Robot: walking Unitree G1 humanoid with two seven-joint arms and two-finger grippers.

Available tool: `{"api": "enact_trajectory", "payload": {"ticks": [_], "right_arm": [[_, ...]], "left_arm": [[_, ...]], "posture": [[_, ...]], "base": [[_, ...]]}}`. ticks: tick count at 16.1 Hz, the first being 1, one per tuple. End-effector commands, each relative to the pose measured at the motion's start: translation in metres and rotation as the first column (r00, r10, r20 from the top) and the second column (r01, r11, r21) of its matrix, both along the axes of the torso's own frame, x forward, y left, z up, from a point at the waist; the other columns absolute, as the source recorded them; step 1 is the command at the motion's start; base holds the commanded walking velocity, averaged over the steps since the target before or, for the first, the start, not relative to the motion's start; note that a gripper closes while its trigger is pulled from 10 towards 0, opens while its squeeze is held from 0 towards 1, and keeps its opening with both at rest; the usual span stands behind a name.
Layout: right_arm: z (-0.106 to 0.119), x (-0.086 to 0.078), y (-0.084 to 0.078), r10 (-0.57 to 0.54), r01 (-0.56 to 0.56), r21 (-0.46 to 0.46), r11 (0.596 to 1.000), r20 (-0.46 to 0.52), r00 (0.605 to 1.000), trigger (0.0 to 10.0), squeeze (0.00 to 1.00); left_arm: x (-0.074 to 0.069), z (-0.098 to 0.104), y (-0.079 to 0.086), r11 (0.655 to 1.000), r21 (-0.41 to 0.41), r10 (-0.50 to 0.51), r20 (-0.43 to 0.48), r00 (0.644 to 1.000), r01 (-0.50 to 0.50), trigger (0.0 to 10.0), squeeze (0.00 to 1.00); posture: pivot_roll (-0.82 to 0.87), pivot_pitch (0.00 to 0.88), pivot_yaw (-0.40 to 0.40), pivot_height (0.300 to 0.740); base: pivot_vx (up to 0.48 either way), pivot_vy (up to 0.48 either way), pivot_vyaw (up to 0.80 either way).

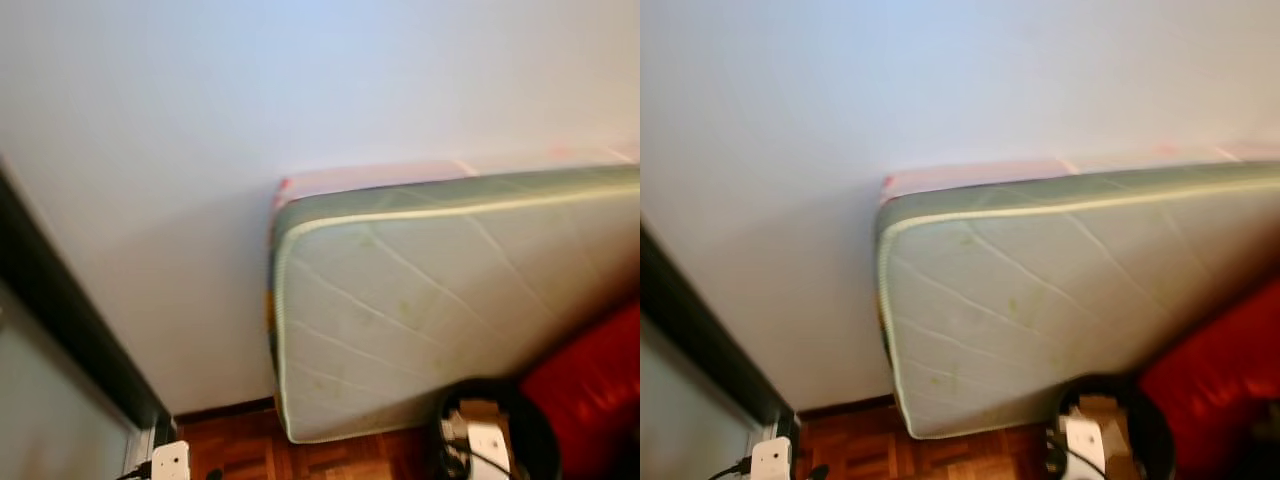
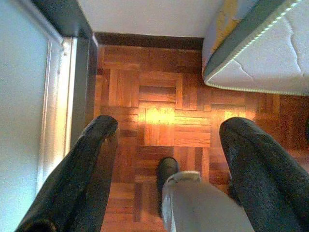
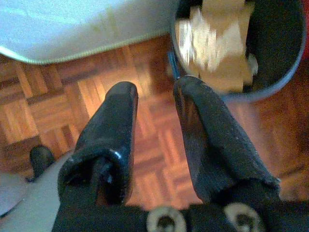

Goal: Clean up the room

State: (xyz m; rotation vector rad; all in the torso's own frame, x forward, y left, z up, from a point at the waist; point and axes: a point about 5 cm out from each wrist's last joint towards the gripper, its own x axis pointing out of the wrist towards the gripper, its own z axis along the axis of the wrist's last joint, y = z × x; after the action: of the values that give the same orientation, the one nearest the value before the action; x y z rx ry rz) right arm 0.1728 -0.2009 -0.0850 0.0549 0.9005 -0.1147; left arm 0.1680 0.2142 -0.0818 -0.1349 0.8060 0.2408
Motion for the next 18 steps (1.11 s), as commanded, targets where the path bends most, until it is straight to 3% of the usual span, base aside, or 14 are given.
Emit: {"api": "enact_trajectory", "payload": {"ticks": [1, 13, 18], "right_arm": [[0.0221, 0.0426, -0.0107, -0.04, 0.036, 0.126, 0.991, 0.036, 0.999, 10.0, 0.0], [0.0188, 0.0375, -0.0086, -0.092, 0.086, 0.146, 0.986, 0.039, 0.995, 10.0, 0.0], [0.0196, 0.0389, -0.0078, -0.102, 0.093, 0.146, 0.985, 0.054, 0.993, 10.0, 0.0]], "left_arm": [[0.0208, 0.0028, -0.0107, 0.985, 0.029, -0.166, -0.126, 0.978, 0.171, 10.0, 0.0], [0.0166, 0.0009, -0.0102, 0.983, 0.033, -0.173, -0.137, 0.975, 0.179, 10.0, 0.0], [0.0171, 0.0014, -0.0087, 0.983, 0.042, -0.171, -0.137, 0.976, 0.178, 10.0, 0.0]], "posture": [[-0.11, 0.0, 0.004, 0.74], [-0.13, 0.0, 0.019, 0.74], [-0.13, 0.0, 0.021, 0.74]], "base": [[0.0, 0.0, -0.8], [0.0, 0.0, -0.8], [0.0, -0.253, 0.0]]}}
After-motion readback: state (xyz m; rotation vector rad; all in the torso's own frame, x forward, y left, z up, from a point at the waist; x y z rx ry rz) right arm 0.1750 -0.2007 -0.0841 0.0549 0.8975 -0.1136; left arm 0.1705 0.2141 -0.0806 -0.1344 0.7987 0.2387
